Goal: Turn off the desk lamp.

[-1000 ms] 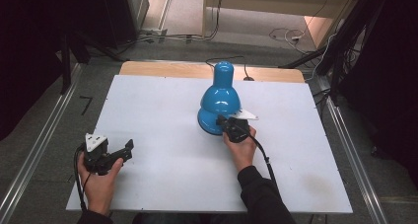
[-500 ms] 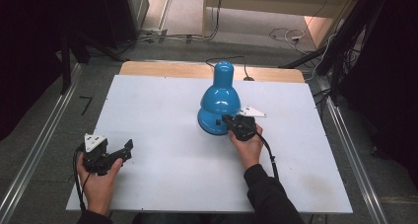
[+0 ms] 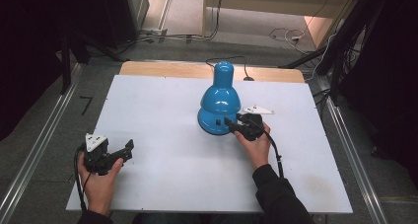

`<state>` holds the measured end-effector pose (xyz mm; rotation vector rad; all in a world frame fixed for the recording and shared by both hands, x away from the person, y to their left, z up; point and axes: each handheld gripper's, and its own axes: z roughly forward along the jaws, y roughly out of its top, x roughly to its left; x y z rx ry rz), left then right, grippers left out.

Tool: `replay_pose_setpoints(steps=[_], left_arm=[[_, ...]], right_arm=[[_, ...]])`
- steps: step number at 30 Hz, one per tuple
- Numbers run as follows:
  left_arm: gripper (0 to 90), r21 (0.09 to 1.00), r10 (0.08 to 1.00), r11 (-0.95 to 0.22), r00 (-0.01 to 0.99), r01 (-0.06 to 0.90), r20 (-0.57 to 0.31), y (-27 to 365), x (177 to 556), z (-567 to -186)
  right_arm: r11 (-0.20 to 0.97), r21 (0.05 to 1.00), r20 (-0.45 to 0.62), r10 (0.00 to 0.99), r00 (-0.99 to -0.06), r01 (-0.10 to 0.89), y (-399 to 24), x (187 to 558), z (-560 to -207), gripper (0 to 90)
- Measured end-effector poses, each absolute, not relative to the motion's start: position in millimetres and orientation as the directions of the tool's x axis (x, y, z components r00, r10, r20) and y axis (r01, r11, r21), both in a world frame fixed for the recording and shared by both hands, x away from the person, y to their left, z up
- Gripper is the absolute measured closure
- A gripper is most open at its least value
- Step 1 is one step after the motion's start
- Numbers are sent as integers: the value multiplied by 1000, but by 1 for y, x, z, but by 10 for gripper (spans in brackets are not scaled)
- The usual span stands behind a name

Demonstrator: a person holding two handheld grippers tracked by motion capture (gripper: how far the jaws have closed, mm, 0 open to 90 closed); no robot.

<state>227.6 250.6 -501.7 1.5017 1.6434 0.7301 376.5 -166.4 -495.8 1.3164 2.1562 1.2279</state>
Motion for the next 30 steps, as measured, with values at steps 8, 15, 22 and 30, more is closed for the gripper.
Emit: replay_pose_setpoints(steps=[8, 15, 22, 30], left_arm=[[132, 829, 987, 137, 0, 543, -163, 251, 228, -502], [132, 828, 987, 134, 2, 545, -161, 251, 228, -502], [132, 826, 987, 134, 1, 547, -160, 250, 228, -502], [132, 827, 987, 133, 1, 546, -160, 250, 228, -502]], right_arm=[[218, 802, 133, 843, -521, 556, -177, 372, -490, 273], [221, 786, 151, 837, -526, 577, -189, 370, -488, 226], [228, 781, 150, 835, -529, 581, -200, 364, -486, 191], [238, 781, 134, 840, -527, 578, -208, 356, -485, 187]])
